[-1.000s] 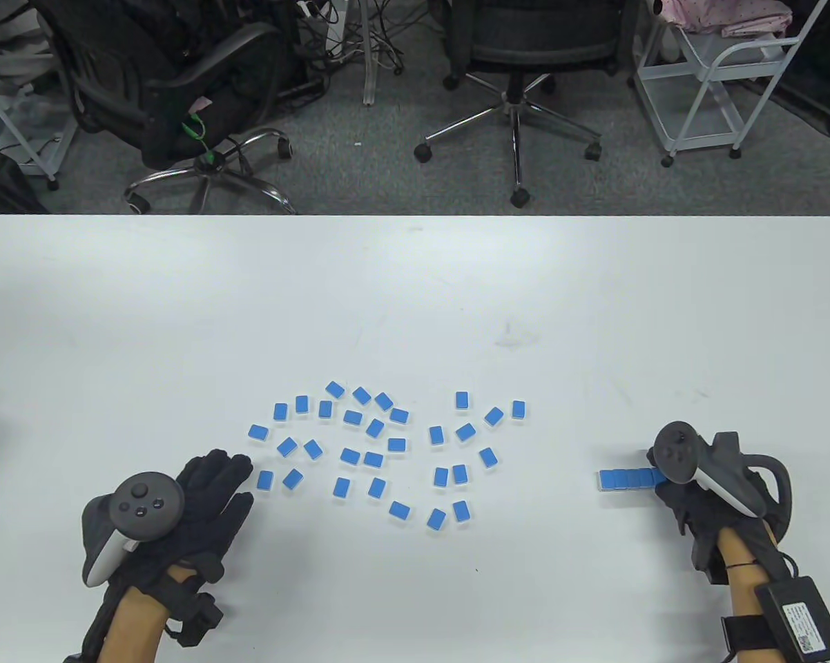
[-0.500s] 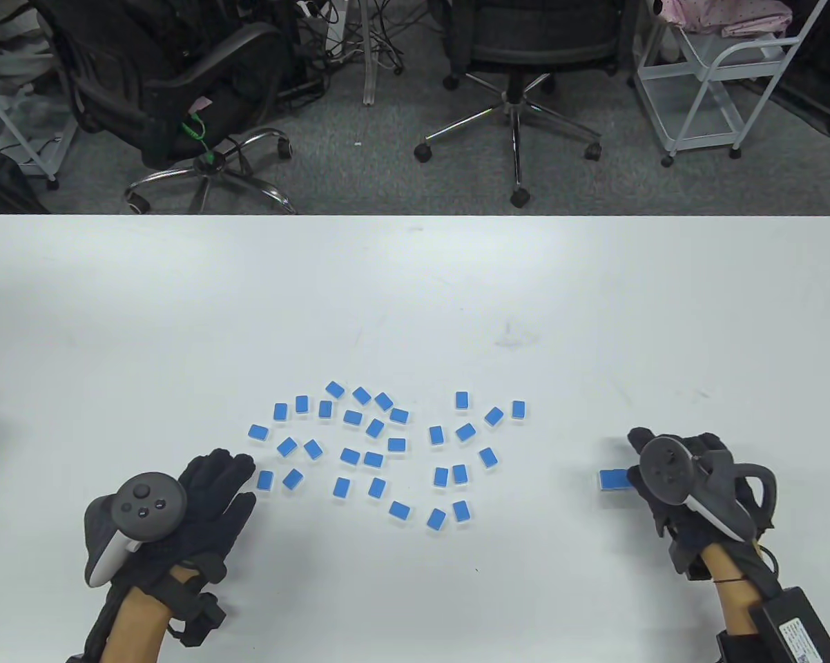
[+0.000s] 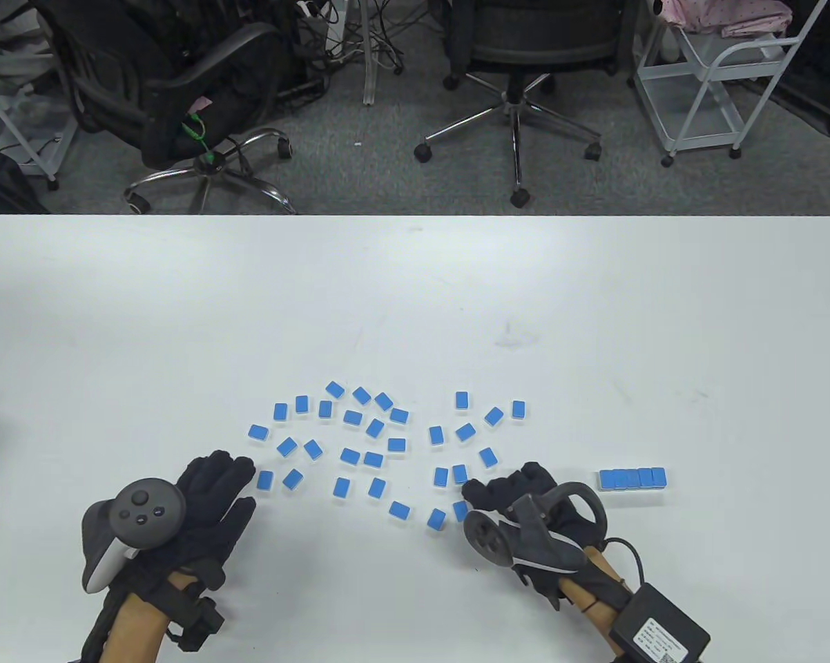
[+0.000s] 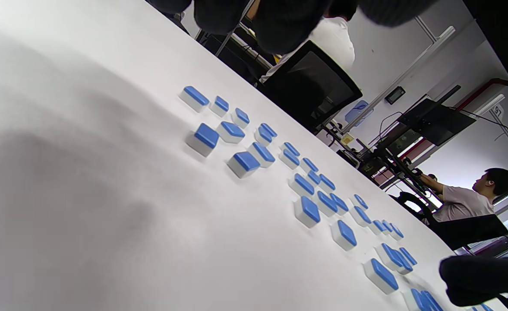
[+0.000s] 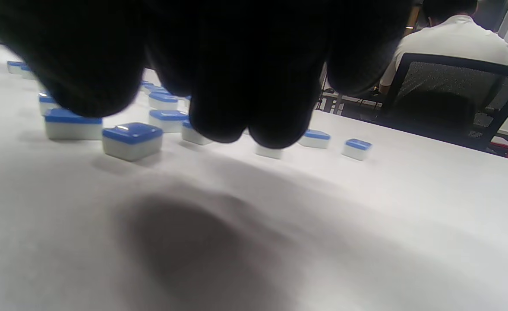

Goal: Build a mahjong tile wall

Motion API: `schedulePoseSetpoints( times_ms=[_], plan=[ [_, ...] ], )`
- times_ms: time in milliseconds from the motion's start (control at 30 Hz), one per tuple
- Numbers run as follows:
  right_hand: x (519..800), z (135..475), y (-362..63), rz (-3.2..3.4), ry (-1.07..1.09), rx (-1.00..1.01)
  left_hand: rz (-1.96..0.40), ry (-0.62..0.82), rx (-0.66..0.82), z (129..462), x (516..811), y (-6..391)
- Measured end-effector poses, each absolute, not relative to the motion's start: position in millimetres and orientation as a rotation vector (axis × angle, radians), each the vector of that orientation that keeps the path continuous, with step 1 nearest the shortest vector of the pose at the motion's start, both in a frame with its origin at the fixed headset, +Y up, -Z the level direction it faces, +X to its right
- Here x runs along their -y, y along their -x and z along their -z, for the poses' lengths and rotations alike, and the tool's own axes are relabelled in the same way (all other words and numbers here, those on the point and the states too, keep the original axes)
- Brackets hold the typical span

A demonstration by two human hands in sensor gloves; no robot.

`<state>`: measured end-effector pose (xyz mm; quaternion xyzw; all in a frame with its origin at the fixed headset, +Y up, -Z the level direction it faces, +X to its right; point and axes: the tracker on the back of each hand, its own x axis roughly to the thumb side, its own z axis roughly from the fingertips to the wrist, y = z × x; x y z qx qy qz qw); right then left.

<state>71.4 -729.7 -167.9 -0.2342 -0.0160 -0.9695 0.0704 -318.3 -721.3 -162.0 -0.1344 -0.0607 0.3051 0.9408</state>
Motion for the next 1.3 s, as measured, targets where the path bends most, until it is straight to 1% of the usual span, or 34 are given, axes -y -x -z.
schedulePoseSetpoints(
  times_ms=[233,267,400,533,600,633,700,767,833,867,933,1000,1133,1200,1300],
  plan=[
    [747,169,-42,2.742,0.689,0.079,-0.620,0.269,0.135,161,720,318],
    [745,167,-42,2.736,0.682,0.049,-0.620,0.267,0.134,161,720,318],
    [744,164,-45,2.651,0.667,0.159,-0.628,0.268,0.132,160,720,319],
    [745,161,-55,2.617,0.675,0.177,-0.629,0.270,0.135,160,720,318],
    [735,169,-69,2.632,0.596,0.161,-0.631,0.271,0.137,160,720,318],
    [723,175,-79,2.669,0.529,0.115,-0.630,0.271,0.137,160,720,317],
    [687,195,-110,2.867,0.316,-0.013,-0.627,0.270,0.138,160,720,317],
    [663,211,-136,3.058,0.151,-0.069,-0.633,0.274,0.133,162,721,317],
    [655,223,-148,3.053,0.043,-0.073,-0.636,0.278,0.137,163,722,316],
    [656,230,-150,2.972,0.002,-0.046,-0.634,0.280,0.144,164,722,314],
    [669,243,-148,2.807,-0.018,0.029,-0.628,0.280,0.154,165,722,311],
    [682,252,-146,2.751,-0.026,0.086,-0.625,0.272,0.158,165,721,311],
    [709,282,-139,2.700,-0.059,0.261,-0.611,0.281,0.169,163,722,310],
    [718,297,-136,2.718,-0.093,0.370,-0.595,0.270,0.178,162,721,310],
    [725,313,-136,2.743,-0.093,0.423,-0.604,0.279,0.177,162,723,308]
  ],
)
